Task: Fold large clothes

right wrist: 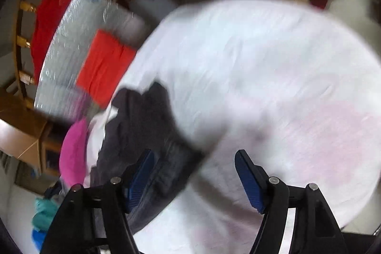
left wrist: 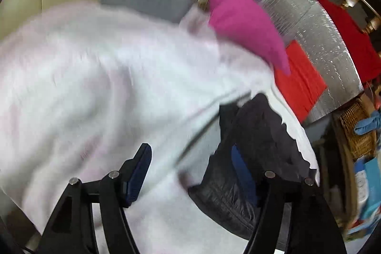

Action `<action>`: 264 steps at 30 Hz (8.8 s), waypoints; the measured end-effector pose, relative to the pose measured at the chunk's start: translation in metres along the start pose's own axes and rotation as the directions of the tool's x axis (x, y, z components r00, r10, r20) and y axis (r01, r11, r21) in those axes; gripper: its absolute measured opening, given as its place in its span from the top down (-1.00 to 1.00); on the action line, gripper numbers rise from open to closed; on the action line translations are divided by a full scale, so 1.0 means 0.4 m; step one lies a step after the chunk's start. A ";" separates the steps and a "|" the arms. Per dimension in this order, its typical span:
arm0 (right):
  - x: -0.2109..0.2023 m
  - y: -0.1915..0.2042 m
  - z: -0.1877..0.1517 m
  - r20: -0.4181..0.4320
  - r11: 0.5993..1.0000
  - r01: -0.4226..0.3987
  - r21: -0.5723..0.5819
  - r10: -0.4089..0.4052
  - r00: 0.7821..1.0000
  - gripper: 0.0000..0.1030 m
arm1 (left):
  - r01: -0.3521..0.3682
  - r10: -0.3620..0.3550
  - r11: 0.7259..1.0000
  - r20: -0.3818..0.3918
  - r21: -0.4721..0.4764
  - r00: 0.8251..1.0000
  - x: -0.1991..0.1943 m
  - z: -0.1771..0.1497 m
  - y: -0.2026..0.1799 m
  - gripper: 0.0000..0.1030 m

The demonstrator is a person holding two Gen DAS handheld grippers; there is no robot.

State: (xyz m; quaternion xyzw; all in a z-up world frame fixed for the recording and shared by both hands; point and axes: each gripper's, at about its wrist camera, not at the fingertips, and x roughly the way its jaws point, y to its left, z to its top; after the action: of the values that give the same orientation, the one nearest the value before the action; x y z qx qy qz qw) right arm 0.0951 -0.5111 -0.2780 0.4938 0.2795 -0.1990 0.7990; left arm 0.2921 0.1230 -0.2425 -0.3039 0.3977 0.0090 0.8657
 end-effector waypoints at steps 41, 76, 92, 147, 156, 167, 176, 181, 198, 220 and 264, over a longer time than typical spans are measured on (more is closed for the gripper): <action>0.082 0.372 -0.143 -0.101 0.762 -0.140 -0.632 0.097 0.990 -0.18 | -0.227 0.128 0.760 0.202 0.610 0.971 0.039 -0.159 -0.284 -0.90; 0.057 0.308 -0.034 0.018 0.809 0.134 -0.572 -0.150 0.988 -0.14 | -0.201 0.087 0.624 0.188 0.755 0.978 0.036 -0.303 -0.381 -0.91; 0.198 0.222 0.196 -0.226 0.957 -0.096 -0.274 0.033 0.974 -0.36 | -0.172 0.181 0.752 0.052 0.636 0.982 0.197 0.020 -0.302 -0.91; 0.345 0.109 0.163 -0.412 0.986 -0.130 -0.101 0.077 0.908 -0.41 | 0.096 -0.011 0.974 -0.385 0.204 0.923 0.321 0.044 -0.130 -0.35; 0.273 0.189 0.139 -0.296 0.955 -0.190 -0.226 0.119 0.948 0.25 | 0.121 -0.034 0.963 -0.336 0.240 0.941 0.292 0.033 -0.158 0.42; 0.253 0.155 0.157 -0.296 0.981 -0.101 -0.166 0.048 0.954 -0.29 | -0.037 0.124 0.941 -0.241 0.337 0.963 0.232 0.006 -0.171 -0.06; 0.105 0.062 0.133 -0.211 0.990 -0.137 -0.038 0.126 0.969 -0.45 | -0.047 0.086 0.938 -0.099 0.343 0.991 0.068 -0.036 -0.142 -0.52; 0.140 0.060 0.042 -0.331 0.986 -0.165 -0.006 0.153 0.931 -0.45 | 0.022 0.021 0.983 -0.231 0.182 0.973 0.087 -0.083 -0.084 -0.52; 0.200 0.248 -0.046 -0.081 0.953 -0.052 -0.299 0.029 0.996 0.15 | -0.028 0.082 0.962 -0.192 0.272 0.978 0.164 -0.132 -0.173 -0.19; 0.314 0.271 -0.192 -0.368 0.971 -0.192 -0.145 0.127 0.921 -0.39 | 0.110 0.016 0.951 -0.399 0.290 0.917 0.204 -0.278 -0.279 -0.45; -0.384 0.463 -0.367 0.265 0.613 0.130 -0.779 0.135 0.955 -0.52 | -0.220 -0.032 0.642 0.312 0.735 0.950 -0.456 -0.401 -0.473 -0.66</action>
State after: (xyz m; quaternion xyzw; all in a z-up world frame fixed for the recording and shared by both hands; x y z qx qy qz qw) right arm 0.0509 -0.2922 -0.1059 0.0562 0.2144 -0.1263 0.9669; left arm 0.1067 -0.0755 -0.0978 0.1141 0.2455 -0.0678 0.9603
